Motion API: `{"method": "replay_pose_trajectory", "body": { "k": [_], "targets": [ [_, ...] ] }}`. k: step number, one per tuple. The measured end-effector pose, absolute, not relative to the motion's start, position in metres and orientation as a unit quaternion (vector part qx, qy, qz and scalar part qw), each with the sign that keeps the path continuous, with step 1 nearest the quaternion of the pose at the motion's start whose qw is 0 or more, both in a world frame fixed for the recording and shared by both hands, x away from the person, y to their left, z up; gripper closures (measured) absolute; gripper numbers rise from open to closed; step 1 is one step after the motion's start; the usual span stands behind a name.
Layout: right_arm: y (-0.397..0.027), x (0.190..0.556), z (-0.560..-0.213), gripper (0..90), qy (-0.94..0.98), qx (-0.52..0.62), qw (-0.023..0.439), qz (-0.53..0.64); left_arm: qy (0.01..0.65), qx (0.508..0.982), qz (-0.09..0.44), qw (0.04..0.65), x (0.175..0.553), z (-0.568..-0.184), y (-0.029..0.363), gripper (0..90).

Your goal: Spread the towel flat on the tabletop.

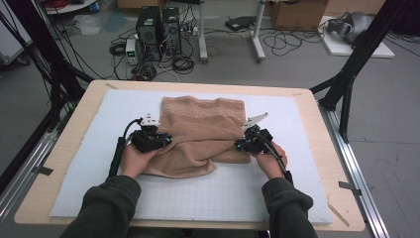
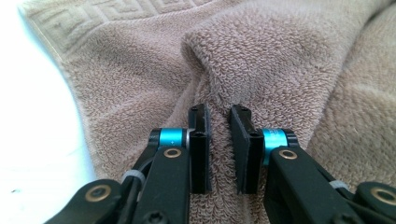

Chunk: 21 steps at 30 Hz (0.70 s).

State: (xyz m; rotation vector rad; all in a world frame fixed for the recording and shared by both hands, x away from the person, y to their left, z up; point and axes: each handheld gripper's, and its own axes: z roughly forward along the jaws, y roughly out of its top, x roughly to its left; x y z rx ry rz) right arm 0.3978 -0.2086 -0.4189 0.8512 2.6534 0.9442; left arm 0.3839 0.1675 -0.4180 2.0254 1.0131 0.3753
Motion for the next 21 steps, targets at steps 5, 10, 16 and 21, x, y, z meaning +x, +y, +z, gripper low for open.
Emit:
{"method": "replay_pose_trajectory", "body": {
  "k": [5,10,16,21],
  "targets": [
    [-0.212,0.388,-0.407,63.3,0.888,0.286,0.096,0.347,0.379,0.813,0.169,0.408,0.365,-0.401,0.176,66.5],
    [-0.214,0.355,-0.384,59.4,0.88,0.253,0.122,0.383,0.362,0.81,0.189,0.421,0.34,-0.381,0.2,57.0],
    [-0.191,0.323,-0.387,63.2,0.892,0.19,0.107,0.397,0.35,0.823,0.193,0.404,0.315,-0.386,0.222,54.8],
    [-0.156,0.321,-0.406,65.8,0.911,0.141,0.081,0.379,0.367,0.827,0.154,0.398,0.313,-0.415,0.236,59.0]
  ]
}}
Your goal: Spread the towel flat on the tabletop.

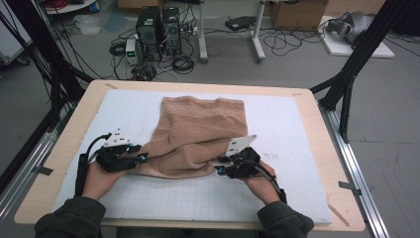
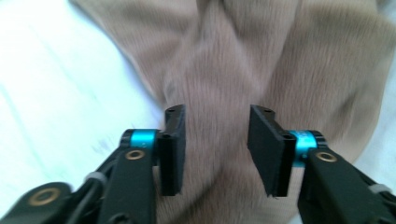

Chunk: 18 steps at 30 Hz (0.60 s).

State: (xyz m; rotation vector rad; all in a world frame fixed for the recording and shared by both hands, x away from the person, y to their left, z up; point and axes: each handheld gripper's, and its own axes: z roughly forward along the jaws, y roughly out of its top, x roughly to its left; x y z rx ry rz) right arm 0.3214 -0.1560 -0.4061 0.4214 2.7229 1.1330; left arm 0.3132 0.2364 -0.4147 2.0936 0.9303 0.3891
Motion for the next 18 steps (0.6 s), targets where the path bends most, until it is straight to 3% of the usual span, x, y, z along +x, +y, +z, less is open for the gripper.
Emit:
{"method": "replay_pose_trajectory", "body": {
  "k": [3,7,9,12,18],
  "targets": [
    [-0.139,0.326,-0.419,66.8,0.918,0.131,0.058,0.369,0.363,0.844,0.141,0.37,0.316,-0.43,0.235,61.1],
    [-0.126,0.334,-0.43,67.9,0.924,0.137,0.047,0.354,0.35,0.85,0.165,0.358,0.314,-0.436,0.225,63.0],
    [-0.123,0.336,-0.435,73.6,0.926,0.142,0.042,0.349,0.356,0.847,0.169,0.357,0.314,-0.436,0.225,66.8],
    [-0.125,0.338,-0.434,83.7,0.926,0.141,0.033,0.349,0.355,0.847,0.167,0.359,0.314,-0.435,0.226,79.4],
    [-0.14,0.325,-0.421,84.9,0.926,0.133,0.029,0.352,0.343,0.844,0.167,0.377,0.3,-0.429,0.219,83.7]
  ]
}}
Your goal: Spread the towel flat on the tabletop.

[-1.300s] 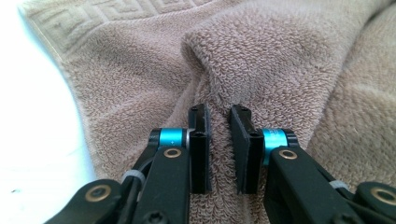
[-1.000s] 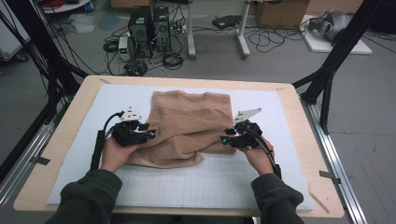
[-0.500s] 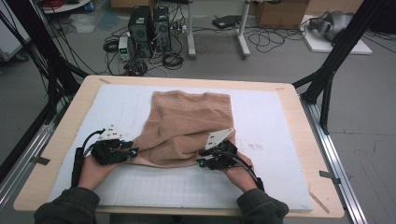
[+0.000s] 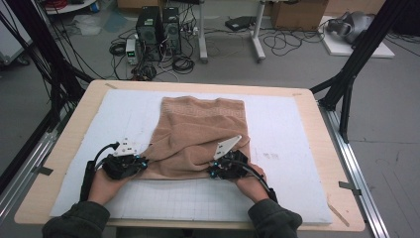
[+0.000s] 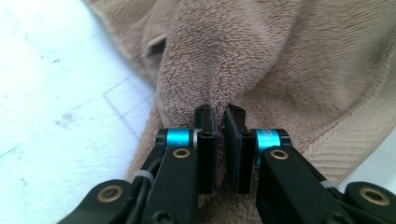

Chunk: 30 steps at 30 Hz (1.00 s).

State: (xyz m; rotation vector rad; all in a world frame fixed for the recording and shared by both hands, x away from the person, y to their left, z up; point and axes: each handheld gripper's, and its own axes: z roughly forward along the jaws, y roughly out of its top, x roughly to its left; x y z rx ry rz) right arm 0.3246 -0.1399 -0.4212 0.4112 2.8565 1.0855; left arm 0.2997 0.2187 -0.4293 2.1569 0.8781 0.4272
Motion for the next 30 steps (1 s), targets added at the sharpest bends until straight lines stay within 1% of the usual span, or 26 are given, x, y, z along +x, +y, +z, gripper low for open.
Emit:
{"method": "replay_pose_trajectory", "body": {
  "k": [6,9,10,13,14,16,19,21,23,24,25,26,28,29,30],
  "targets": [
    [-0.173,0.287,-0.406,84.8,0.923,0.13,0.036,0.36,0.309,0.845,0.154,0.409,0.276,-0.418,0.199,84.0],
    [-0.189,0.266,-0.4,84.8,0.924,0.128,0.038,0.359,0.29,0.848,0.137,0.423,0.265,-0.412,0.191,82.9],
    [-0.192,0.259,-0.4,84.7,0.923,0.125,0.032,0.362,0.283,0.85,0.141,0.422,0.262,-0.411,0.189,80.3],
    [-0.196,0.245,-0.399,81.8,0.926,0.107,0.004,0.361,0.28,0.852,0.139,0.419,0.259,-0.41,0.189,64.2],
    [-0.196,0.242,-0.397,76.5,0.924,0.104,0.009,0.367,0.281,0.854,0.139,0.416,0.26,-0.411,0.19,62.1],
    [-0.197,0.245,-0.392,71.4,0.918,0.105,0.027,0.381,0.288,0.856,0.135,0.407,0.265,-0.414,0.194,60.1],
    [-0.194,0.26,-0.391,69.2,0.912,0.117,0.052,0.389,0.299,0.86,0.123,0.395,0.273,-0.421,0.2,60.1],
    [-0.186,0.274,-0.399,68.5,0.919,0.121,0.062,0.37,0.306,0.861,0.123,0.387,0.278,-0.427,0.202,60.2],
    [-0.176,0.287,-0.412,67.6,0.924,0.122,0.05,0.358,0.312,0.862,0.122,0.379,0.281,-0.433,0.202,61.9],
    [-0.172,0.292,-0.419,66.9,0.928,0.125,0.046,0.348,0.313,0.86,0.124,0.382,0.282,-0.435,0.202,64.0],
    [-0.169,0.296,-0.426,67.1,0.931,0.127,0.04,0.341,0.316,0.856,0.122,0.39,0.281,-0.436,0.202,68.2],
    [-0.167,0.298,-0.431,68.5,0.934,0.129,0.038,0.332,0.316,0.855,0.124,0.393,0.281,-0.437,0.202,72.3],
    [-0.172,0.302,-0.437,75.7,0.924,0.143,0.024,0.354,0.32,0.851,0.124,0.398,0.28,-0.437,0.204,78.8],
    [-0.176,0.303,-0.438,80.9,0.92,0.149,0.015,0.363,0.32,0.851,0.126,0.397,0.279,-0.436,0.204,80.1],
    [-0.178,0.302,-0.438,83.0,0.919,0.147,0.014,0.365,0.322,0.849,0.131,0.398,0.278,-0.435,0.205,80.5]
  ]
}}
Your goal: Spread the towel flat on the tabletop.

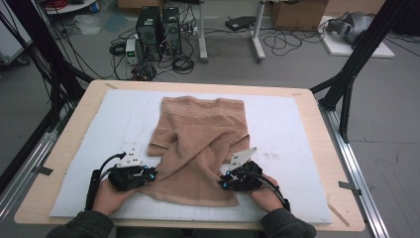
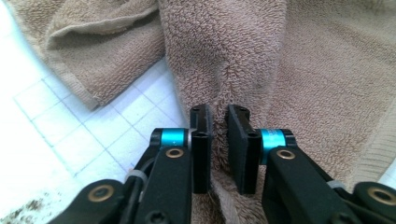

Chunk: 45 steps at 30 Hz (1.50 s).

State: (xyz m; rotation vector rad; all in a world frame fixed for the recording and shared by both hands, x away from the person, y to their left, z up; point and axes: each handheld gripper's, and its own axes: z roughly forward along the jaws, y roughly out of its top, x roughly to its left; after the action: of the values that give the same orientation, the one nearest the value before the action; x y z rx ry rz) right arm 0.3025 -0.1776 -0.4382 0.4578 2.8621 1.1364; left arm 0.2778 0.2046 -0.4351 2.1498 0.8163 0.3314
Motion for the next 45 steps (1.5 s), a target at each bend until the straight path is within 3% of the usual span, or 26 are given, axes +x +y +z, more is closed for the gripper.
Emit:
{"method": "replay_pose_trajectory", "body": {
  "k": [9,10,13,16,19,26,28,29,31,41,45],
  "targets": [
    [-0.2,0.272,-0.42,84.6,0.922,0.127,0.021,0.365,0.309,0.835,0.142,0.431,0.247,-0.418,0.204,81.2],
    [-0.203,0.265,-0.416,84.5,0.923,0.126,0.022,0.362,0.305,0.835,0.149,0.432,0.244,-0.416,0.203,79.7],
    [-0.215,0.249,-0.405,80.1,0.92,0.119,0.031,0.371,0.296,0.836,0.159,0.433,0.24,-0.41,0.203,64.2],
    [-0.225,0.248,-0.398,70.0,0.907,0.135,0.056,0.396,0.295,0.839,0.154,0.431,0.246,-0.41,0.204,60.0],
    [-0.228,0.261,-0.401,69.1,0.9,0.156,0.063,0.402,0.297,0.843,0.141,0.425,0.256,-0.416,0.201,59.9],
    [-0.203,0.295,-0.437,71.8,0.922,0.156,0.038,0.351,0.293,0.869,0.123,0.378,0.275,-0.439,0.185,62.5],
    [-0.203,0.297,-0.438,77.2,0.917,0.162,0.032,0.362,0.29,0.868,0.119,0.386,0.276,-0.44,0.183,69.4],
    [-0.204,0.296,-0.438,82.9,0.917,0.164,0.028,0.363,0.284,0.869,0.119,0.386,0.275,-0.44,0.182,77.0],
    [-0.205,0.294,-0.438,85.3,0.918,0.155,0.032,0.363,0.277,0.871,0.13,0.384,0.272,-0.441,0.178,84.6],
    [-0.232,0.262,-0.426,86.6,0.919,0.155,0.045,0.359,0.291,0.853,0.169,0.399,0.242,-0.428,0.206,86.3],
    [-0.24,0.246,-0.416,86.5,0.92,0.142,0.041,0.363,0.284,0.85,0.152,0.417,0.22,-0.421,0.213,86.1]
  ]
}}
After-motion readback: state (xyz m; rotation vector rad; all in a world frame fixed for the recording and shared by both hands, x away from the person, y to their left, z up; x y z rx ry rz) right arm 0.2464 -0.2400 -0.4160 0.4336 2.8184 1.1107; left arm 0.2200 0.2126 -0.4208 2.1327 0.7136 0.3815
